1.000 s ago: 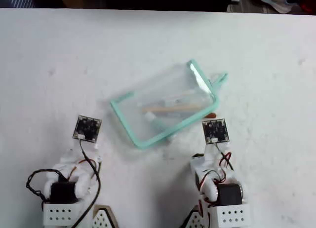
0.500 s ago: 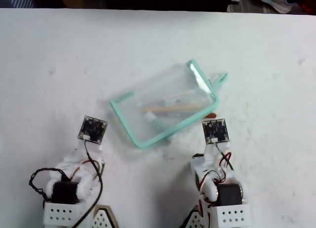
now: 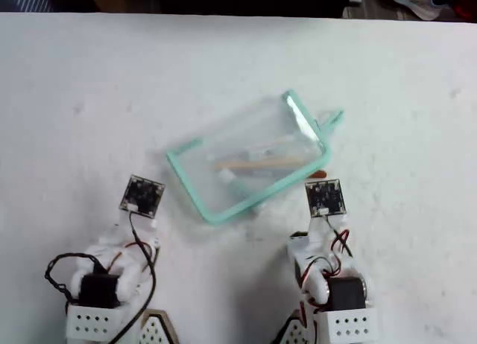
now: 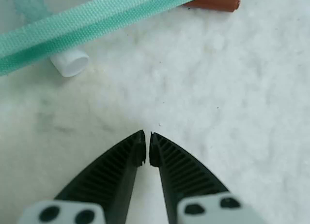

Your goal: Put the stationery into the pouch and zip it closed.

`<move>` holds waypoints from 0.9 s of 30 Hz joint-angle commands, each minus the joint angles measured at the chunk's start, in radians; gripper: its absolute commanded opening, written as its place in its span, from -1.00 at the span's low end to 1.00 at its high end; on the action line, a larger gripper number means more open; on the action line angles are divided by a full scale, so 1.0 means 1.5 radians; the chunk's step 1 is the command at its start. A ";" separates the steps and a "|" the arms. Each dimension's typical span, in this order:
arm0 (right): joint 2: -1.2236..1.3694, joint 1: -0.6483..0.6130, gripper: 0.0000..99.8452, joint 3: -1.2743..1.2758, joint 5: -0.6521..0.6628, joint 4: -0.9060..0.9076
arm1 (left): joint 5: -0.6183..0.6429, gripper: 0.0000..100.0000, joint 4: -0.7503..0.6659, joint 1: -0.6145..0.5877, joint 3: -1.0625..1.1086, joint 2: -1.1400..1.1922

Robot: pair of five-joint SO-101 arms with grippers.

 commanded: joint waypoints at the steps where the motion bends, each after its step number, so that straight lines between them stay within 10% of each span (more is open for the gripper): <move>1: -0.003 0.004 -0.97 0.006 -0.002 0.005 | 0.007 -0.95 -0.003 0.008 -0.001 -0.007; 27: -0.003 -0.042 -0.97 0.006 -0.002 0.005 | 0.008 -0.95 -0.070 -0.077 -0.001 -0.008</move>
